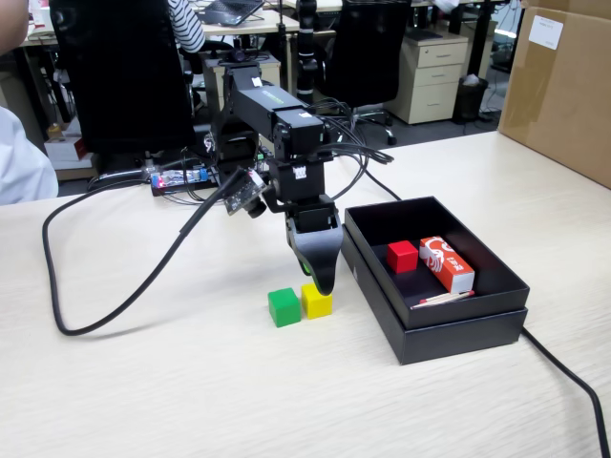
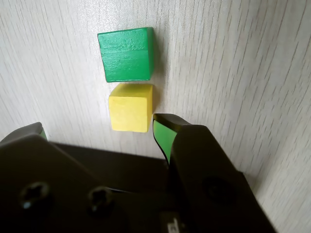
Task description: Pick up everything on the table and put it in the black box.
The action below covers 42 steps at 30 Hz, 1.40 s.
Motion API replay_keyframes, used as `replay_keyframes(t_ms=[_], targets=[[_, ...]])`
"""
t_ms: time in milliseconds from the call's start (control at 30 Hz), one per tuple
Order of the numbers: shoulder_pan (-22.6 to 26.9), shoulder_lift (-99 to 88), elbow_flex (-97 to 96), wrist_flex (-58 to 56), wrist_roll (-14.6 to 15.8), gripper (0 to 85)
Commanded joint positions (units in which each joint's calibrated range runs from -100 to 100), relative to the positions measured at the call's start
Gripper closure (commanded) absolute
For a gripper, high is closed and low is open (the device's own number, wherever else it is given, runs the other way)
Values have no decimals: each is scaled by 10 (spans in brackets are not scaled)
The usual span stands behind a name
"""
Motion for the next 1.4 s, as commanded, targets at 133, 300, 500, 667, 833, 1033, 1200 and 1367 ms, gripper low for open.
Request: replay_keyframes(t_ms=[133,300,500,667,833,1033,1200,1367], targets=[[2,2,16,1,-2,402],[2,57,40,1,-2,403],[3,94,47,0,-2,408],[3,102,51,-2,-1,601],[4,88,66,-2,1,846],[13,-68,34,-2,10,846],[42,-211,5,-9,14,846],[93,-284,34,-21,15,846]])
